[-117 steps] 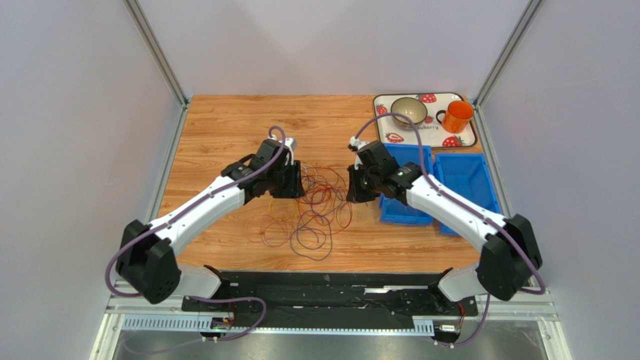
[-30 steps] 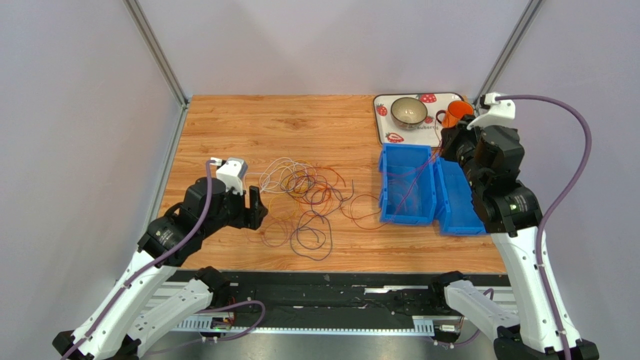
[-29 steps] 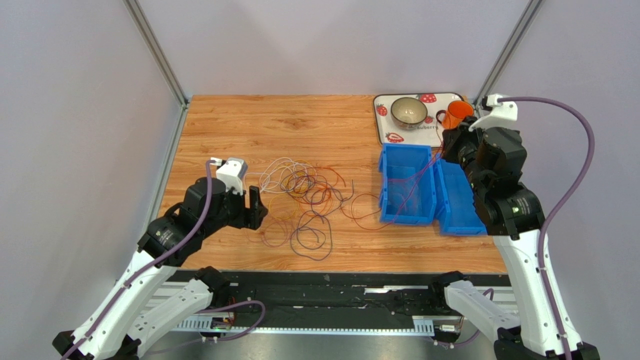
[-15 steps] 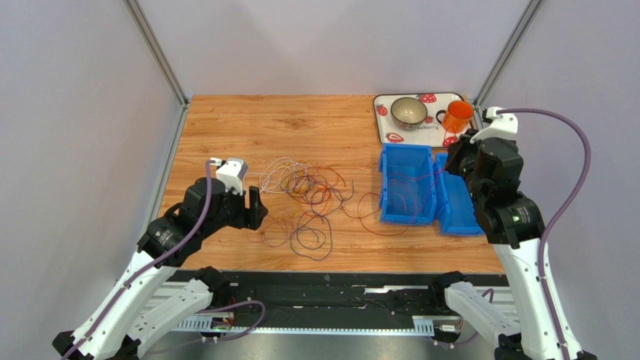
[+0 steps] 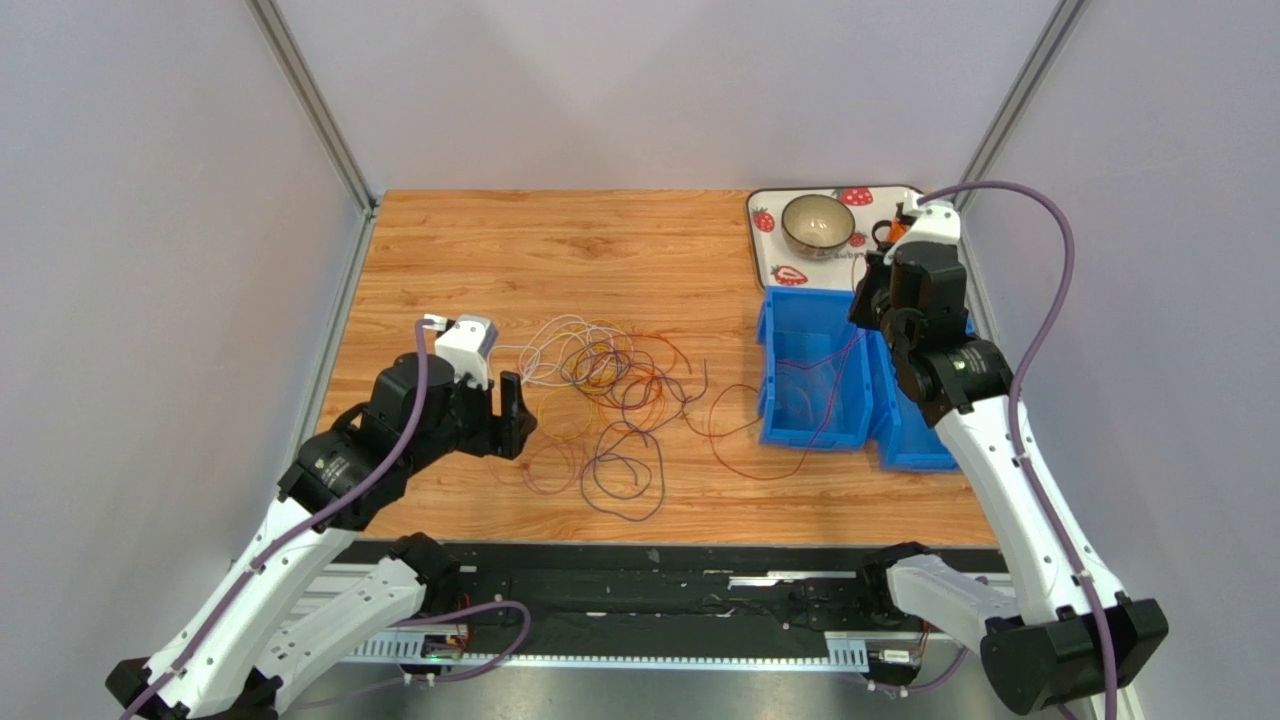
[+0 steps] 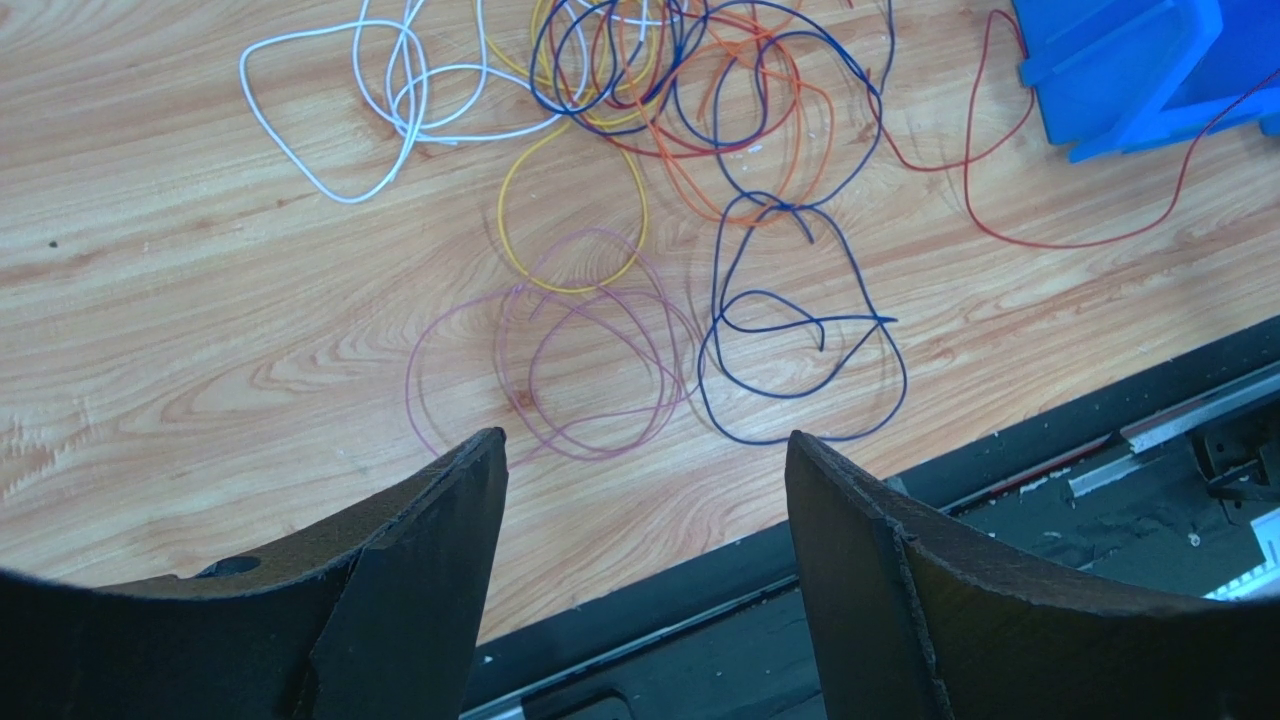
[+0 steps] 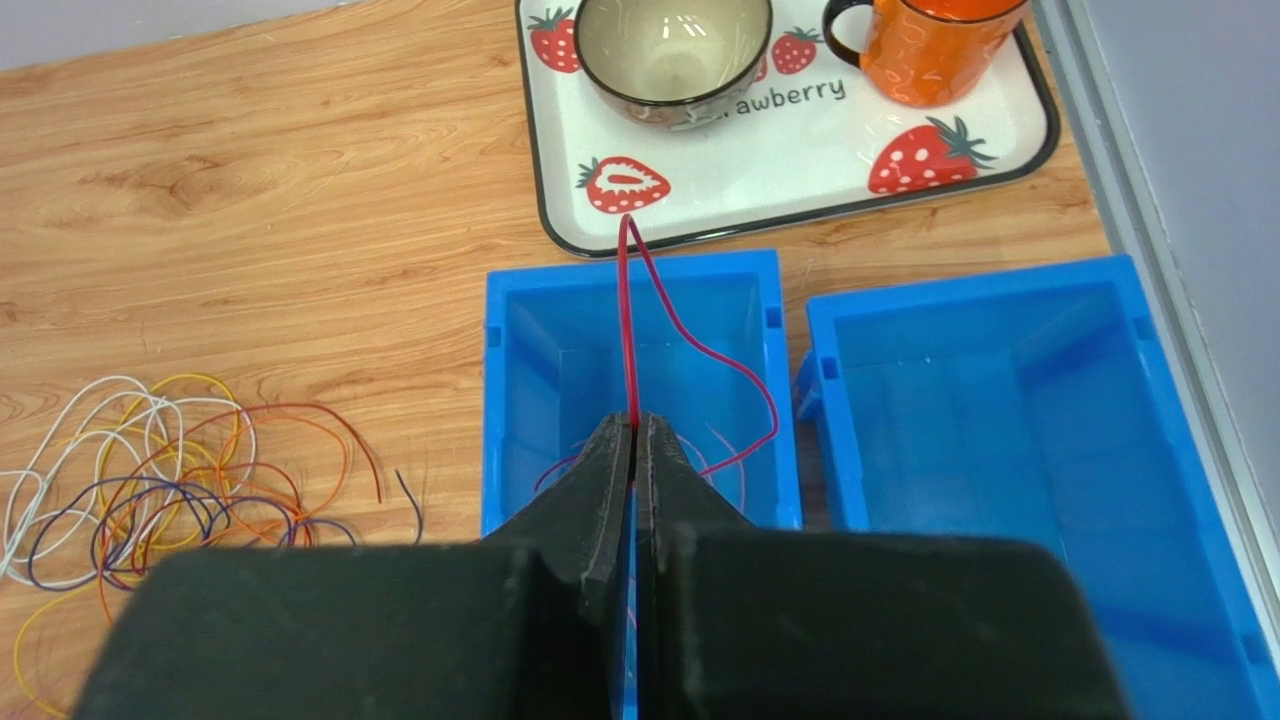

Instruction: Untangle the cables

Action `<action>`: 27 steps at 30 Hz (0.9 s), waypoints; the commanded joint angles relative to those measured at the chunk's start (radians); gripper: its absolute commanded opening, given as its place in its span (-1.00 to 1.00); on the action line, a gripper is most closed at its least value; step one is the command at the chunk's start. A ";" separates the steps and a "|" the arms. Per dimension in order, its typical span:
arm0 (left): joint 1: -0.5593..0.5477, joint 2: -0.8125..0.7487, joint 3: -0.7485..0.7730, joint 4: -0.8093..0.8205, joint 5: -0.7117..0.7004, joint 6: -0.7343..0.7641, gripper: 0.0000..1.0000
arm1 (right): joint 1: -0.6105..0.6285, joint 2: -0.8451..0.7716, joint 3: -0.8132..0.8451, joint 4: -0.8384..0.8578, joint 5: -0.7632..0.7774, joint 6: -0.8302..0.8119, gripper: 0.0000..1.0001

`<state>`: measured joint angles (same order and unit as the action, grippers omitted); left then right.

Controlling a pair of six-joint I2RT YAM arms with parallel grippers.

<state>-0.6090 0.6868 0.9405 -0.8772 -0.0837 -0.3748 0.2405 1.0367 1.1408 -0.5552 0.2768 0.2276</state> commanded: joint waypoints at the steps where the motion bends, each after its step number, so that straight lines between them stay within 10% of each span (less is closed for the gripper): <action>1: -0.005 0.013 -0.006 0.034 -0.004 0.016 0.53 | -0.003 0.074 -0.019 0.147 -0.034 0.001 -1.00; 27: -0.006 0.014 -0.005 0.032 -0.002 0.019 0.53 | -0.010 0.414 -0.100 0.128 -0.156 0.142 -0.90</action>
<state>-0.6090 0.7105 0.9405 -0.8776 -0.0875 -0.3748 0.2367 1.3804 0.9707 -0.4030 0.1421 0.3519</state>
